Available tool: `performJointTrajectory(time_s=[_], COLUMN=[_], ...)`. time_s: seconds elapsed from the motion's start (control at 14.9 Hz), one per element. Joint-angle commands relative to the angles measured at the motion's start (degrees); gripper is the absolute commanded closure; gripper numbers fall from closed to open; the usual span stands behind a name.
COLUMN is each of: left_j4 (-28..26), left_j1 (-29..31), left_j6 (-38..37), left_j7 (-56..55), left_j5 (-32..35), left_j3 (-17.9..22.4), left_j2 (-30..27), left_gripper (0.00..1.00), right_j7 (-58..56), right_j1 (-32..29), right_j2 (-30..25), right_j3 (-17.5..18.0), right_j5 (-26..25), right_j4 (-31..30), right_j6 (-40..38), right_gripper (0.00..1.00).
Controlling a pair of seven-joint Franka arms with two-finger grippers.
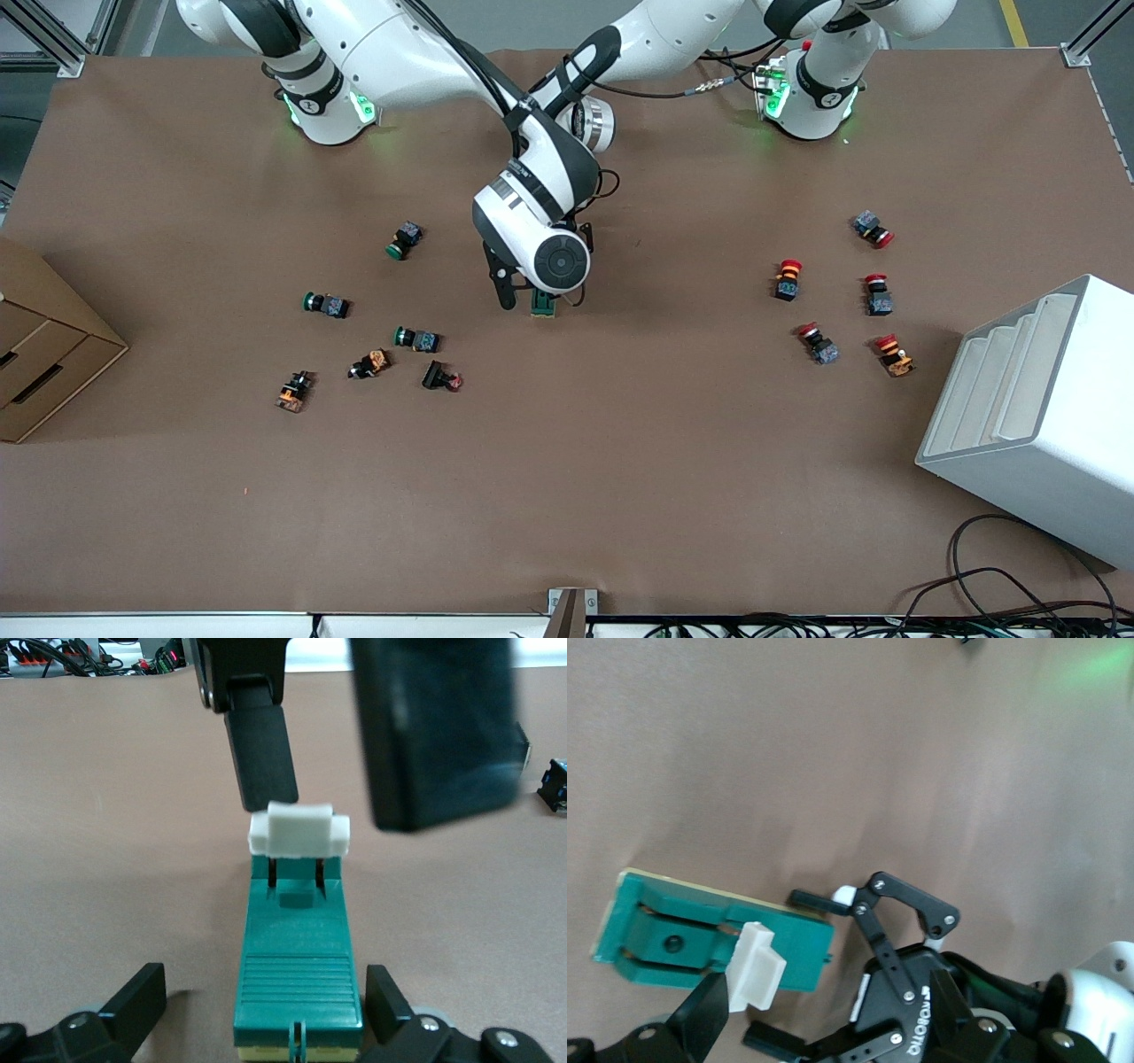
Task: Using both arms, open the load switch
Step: 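Press the white switch handle down into the base with the right gripper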
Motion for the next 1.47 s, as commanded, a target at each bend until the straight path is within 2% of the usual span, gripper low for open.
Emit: performJointTrajectory(time_s=[0.0,0.47,1.07,1.41], left_j4=[0.9,0.9,0.9,0.9], left_j1=[0.3,1.1,1.1,1.1], left_j6=[-0.1,-0.2,-0.2,-0.2], left_j7=[-0.9,-0.8,-1.0,-1.1], left_j5=[0.0,0.0,0.0,-0.1], left_j3=[0.5,0.6,0.5,0.5], left_j2=[1.4,1.4,0.7,0.7], left_gripper=[0.01,0.00,0.01,0.00], right_j7=[-0.9,-0.9,-1.3,-13.8], right_j1=[0.7,2.1,1.9,-2.7], right_j2=[-0.7,-0.1,0.0,-2.0], right_j3=[0.1,0.0,0.0,-0.6], right_j5=[0.0,-2.5,-2.6,-4.5], right_j4=[-1.0,-3.2,-3.4,-1.3], right_j6=[-2.1,-0.7,1.7,1.3], right_gripper=[0.00,0.00,0.00,0.00])
